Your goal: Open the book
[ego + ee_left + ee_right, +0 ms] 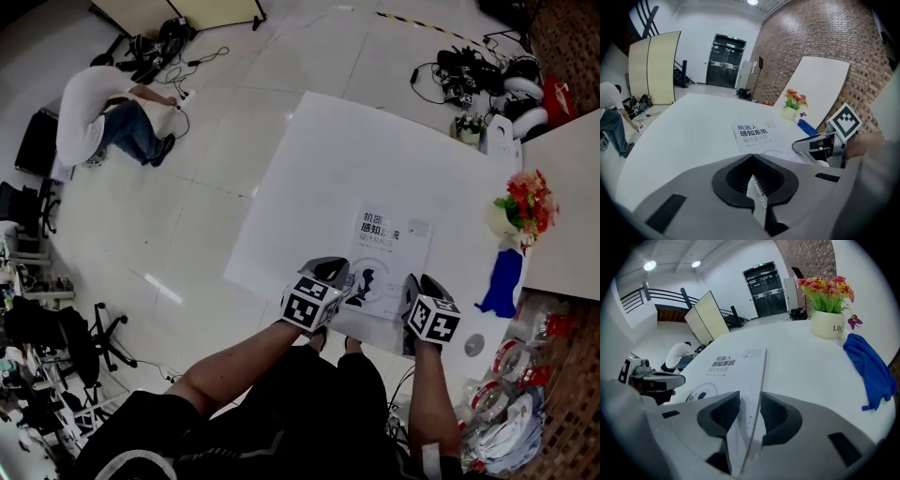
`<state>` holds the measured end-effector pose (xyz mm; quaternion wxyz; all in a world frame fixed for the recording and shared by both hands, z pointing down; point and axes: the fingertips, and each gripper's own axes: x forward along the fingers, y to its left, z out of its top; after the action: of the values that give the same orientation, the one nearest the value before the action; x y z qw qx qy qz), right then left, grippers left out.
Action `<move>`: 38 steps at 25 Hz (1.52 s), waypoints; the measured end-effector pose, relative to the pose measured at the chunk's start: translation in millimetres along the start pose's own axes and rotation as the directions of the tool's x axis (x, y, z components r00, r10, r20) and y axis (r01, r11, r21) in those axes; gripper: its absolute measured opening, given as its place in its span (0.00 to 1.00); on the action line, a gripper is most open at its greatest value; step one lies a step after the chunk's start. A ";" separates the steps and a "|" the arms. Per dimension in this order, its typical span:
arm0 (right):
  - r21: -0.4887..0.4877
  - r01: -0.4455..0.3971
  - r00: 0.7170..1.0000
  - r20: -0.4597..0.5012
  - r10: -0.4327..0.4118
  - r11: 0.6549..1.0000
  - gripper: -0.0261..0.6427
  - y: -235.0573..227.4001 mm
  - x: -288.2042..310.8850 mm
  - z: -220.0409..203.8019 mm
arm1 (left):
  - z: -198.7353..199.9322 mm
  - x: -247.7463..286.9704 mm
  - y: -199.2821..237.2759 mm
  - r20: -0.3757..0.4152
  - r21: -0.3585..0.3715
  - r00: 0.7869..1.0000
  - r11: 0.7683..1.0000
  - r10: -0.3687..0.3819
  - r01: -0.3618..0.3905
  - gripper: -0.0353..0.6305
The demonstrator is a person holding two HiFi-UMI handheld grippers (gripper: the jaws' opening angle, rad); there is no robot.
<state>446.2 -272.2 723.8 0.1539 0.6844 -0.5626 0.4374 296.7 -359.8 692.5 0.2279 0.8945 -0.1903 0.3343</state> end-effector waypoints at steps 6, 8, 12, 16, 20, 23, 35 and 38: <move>0.062 0.050 0.999 0.016 -0.051 0.997 0.17 -5.1 1.1 -1.0 | -5.1 3.3 1.3 -0.011 0.011 1.000 1.000 -0.009 0.009 0.05; 0.084 0.068 0.998 0.011 -0.069 0.994 0.15 -7.4 1.2 -0.6 | -7.9 3.5 -1.3 -0.015 0.008 1.000 1.000 -0.018 0.018 0.05; 0.142 0.095 0.995 0.013 -0.098 0.985 0.11 -10.4 -1.5 -0.9 | -12.7 1.7 -8.0 -0.020 0.013 0.999 0.999 -0.040 0.041 0.04; 0.195 0.100 0.994 0.020 -0.105 0.976 0.08 -12.7 -3.9 -1.1 | -14.1 1.7 -10.4 -0.018 0.014 0.998 0.998 -0.058 0.058 0.05; 0.213 0.092 0.994 0.040 -0.103 0.973 0.07 -11.0 -8.9 4.7 | -10.9 2.5 -7.2 0.004 0.030 0.998 0.997 -0.064 0.064 0.05; 0.176 0.095 0.994 0.034 -0.102 0.980 0.06 -4.9 -17.2 10.1 | -8.4 -5.2 -1.4 0.009 0.025 0.999 0.998 -0.050 0.050 0.05; 0.103 -0.116 0.989 0.108 0.105 0.988 0.04 93.7 -63.4 63.0 | 7.0 -56.5 18.4 0.121 -0.034 0.992 0.999 -0.035 0.039 0.05; 0.032 -0.159 0.982 0.108 0.154 0.987 0.04 126.1 -67.3 74.2 | 9.6 -68.7 22.2 0.149 -0.048 0.988 0.998 -0.036 0.043 0.05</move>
<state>364.7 -321.9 594.0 0.0755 0.6630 -0.6131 0.4229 242.2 -370.3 645.2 0.2424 0.9144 -0.1972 0.2575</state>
